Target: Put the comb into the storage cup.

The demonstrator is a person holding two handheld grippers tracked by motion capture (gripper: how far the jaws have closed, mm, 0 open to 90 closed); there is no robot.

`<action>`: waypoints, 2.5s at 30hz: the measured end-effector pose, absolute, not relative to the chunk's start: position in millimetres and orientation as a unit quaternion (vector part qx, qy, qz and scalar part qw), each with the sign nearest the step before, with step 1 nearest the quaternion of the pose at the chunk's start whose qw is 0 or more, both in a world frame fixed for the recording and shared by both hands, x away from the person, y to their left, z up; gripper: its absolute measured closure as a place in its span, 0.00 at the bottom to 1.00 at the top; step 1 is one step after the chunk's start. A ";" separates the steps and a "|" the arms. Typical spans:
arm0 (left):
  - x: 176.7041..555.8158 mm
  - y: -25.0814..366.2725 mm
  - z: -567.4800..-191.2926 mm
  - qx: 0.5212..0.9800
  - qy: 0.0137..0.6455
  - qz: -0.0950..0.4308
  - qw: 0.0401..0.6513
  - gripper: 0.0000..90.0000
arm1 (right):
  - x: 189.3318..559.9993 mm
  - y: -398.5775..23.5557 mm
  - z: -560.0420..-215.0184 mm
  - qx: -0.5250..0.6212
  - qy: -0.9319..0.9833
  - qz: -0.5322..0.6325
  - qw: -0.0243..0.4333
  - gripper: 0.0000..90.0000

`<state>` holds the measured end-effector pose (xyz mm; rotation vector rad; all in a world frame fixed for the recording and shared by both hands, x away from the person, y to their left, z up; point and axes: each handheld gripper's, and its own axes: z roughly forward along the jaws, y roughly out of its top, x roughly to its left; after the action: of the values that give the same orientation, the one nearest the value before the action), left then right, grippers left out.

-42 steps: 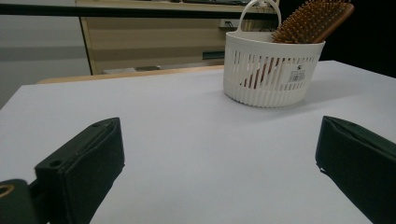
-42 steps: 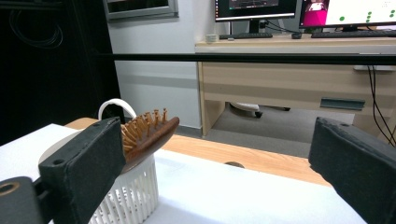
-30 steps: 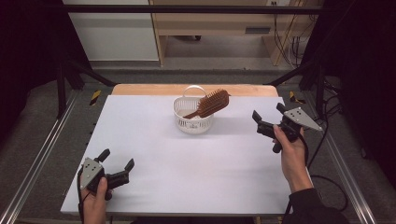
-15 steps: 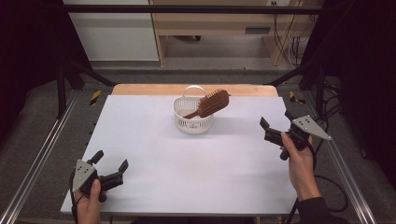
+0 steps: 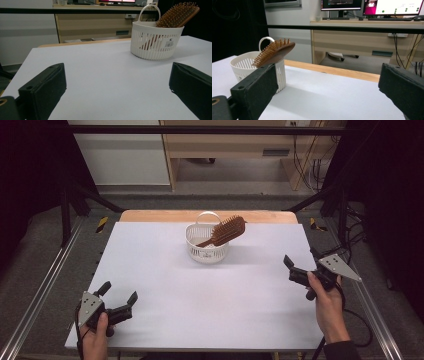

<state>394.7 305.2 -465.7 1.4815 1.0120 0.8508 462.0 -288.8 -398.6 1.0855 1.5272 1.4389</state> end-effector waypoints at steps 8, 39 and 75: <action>394.0 304.7 -465.9 0.624 0.426 0.360 0.547 0.01 | 448.0 -292.8 -406.9 0.419 0.600 0.567 0.379 0.03; 391.8 302.8 -464.1 0.631 0.412 0.353 0.555 0.01 | 411.0 -304.1 -450.6 0.418 0.618 0.564 0.354 0.03; 386.3 302.5 -461.4 0.634 0.393 0.346 0.569 0.01 | 411.2 -270.0 -472.0 0.377 0.646 0.587 0.310 0.03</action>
<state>386.3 302.5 -461.4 1.4884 0.9232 0.8131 411.2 -270.0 -472.0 0.9954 1.7047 1.5508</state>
